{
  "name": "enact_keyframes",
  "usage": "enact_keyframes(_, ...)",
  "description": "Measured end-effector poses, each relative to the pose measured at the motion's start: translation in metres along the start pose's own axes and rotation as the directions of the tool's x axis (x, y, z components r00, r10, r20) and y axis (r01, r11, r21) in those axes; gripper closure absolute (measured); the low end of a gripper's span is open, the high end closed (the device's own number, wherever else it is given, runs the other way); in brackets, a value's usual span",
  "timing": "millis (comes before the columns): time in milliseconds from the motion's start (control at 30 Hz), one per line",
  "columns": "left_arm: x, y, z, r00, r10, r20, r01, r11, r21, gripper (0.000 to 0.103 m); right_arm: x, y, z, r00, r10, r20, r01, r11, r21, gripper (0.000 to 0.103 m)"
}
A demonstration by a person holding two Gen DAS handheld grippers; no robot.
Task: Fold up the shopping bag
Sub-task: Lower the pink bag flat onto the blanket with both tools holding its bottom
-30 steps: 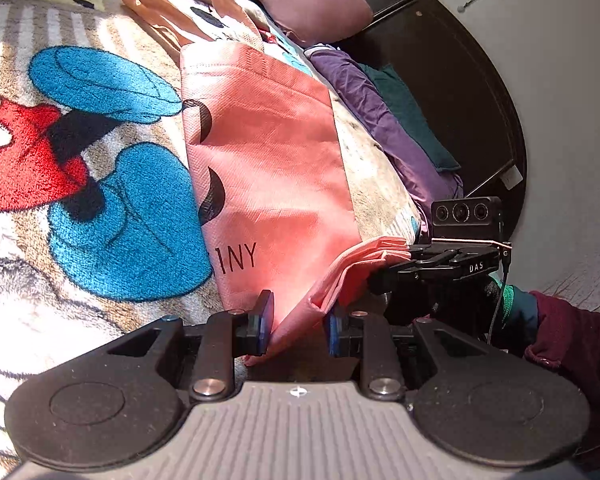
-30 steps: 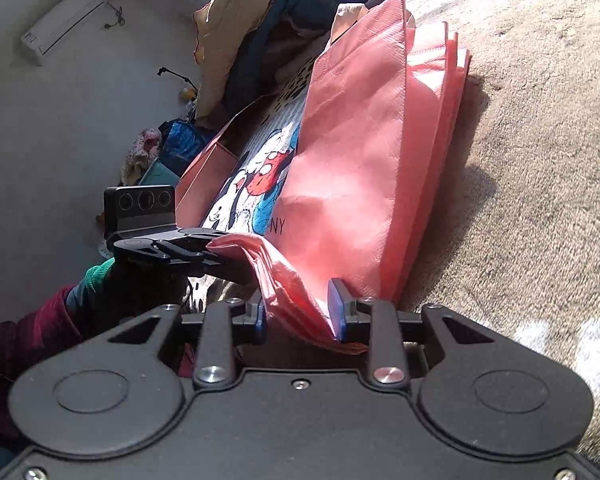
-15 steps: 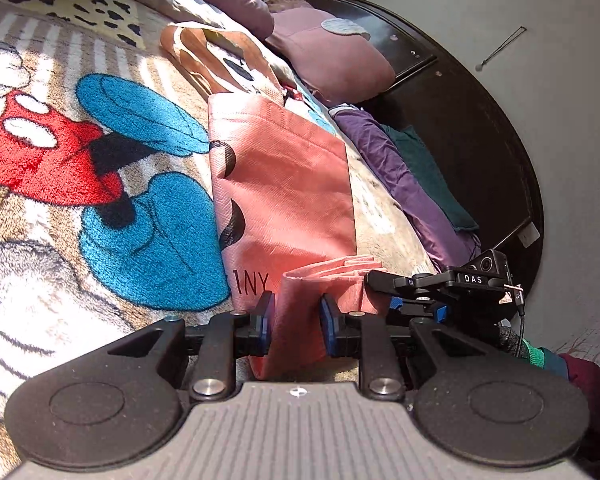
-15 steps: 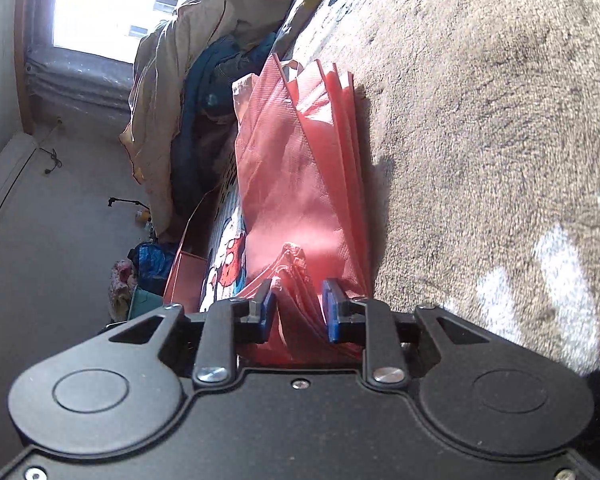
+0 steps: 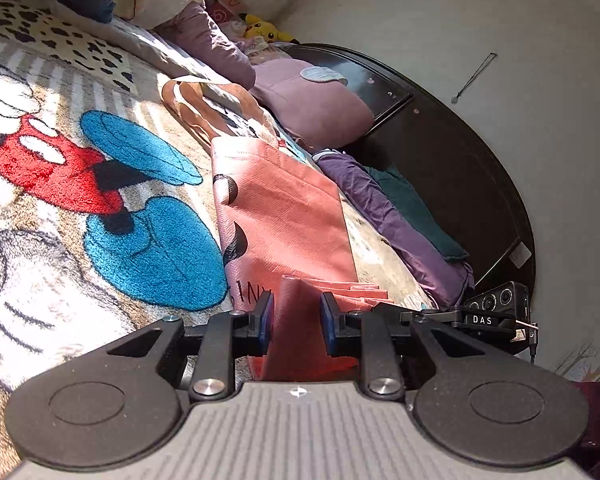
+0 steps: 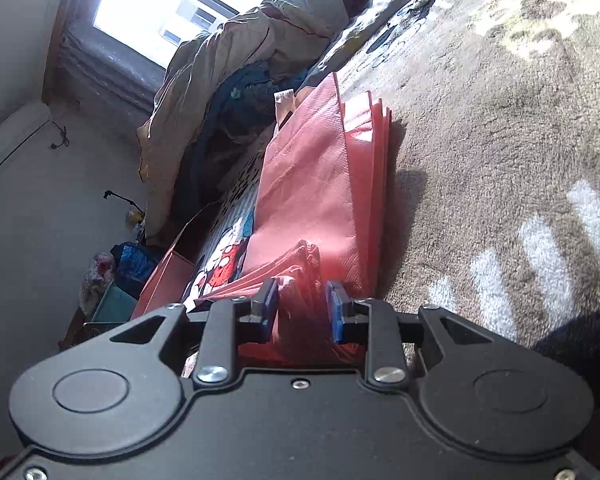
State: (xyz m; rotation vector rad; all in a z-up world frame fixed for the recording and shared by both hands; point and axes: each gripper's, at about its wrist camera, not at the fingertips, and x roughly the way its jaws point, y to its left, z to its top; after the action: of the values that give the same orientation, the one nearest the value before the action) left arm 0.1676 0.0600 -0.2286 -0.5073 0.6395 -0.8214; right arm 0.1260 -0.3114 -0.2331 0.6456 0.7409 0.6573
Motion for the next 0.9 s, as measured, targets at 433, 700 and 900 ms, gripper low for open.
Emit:
enact_keyframes(433, 0.002, -0.077, -0.028, 0.954, 0.174, -0.243, 0.088, 0.612, 0.786, 0.080, -0.002, 0.080, -0.049, 0.974, -0.222, -0.033, 0.054, 0.373, -0.926, 0.063)
enact_keyframes(700, 0.012, -0.113, -0.061, 0.937, 0.278, -0.210, 0.116, 0.321, 0.940, 0.079, 0.006, 0.088, -0.063, 0.957, -0.291, 0.010, 0.047, 0.123, -0.991, 0.068)
enact_keyframes(900, 0.036, -0.127, -0.074, 0.889, 0.437, -0.137, 0.047, 0.211, 0.976, 0.085, 0.014, 0.095, -0.071, 0.954, -0.286, 0.090, 0.067, -0.088, -0.994, 0.066)
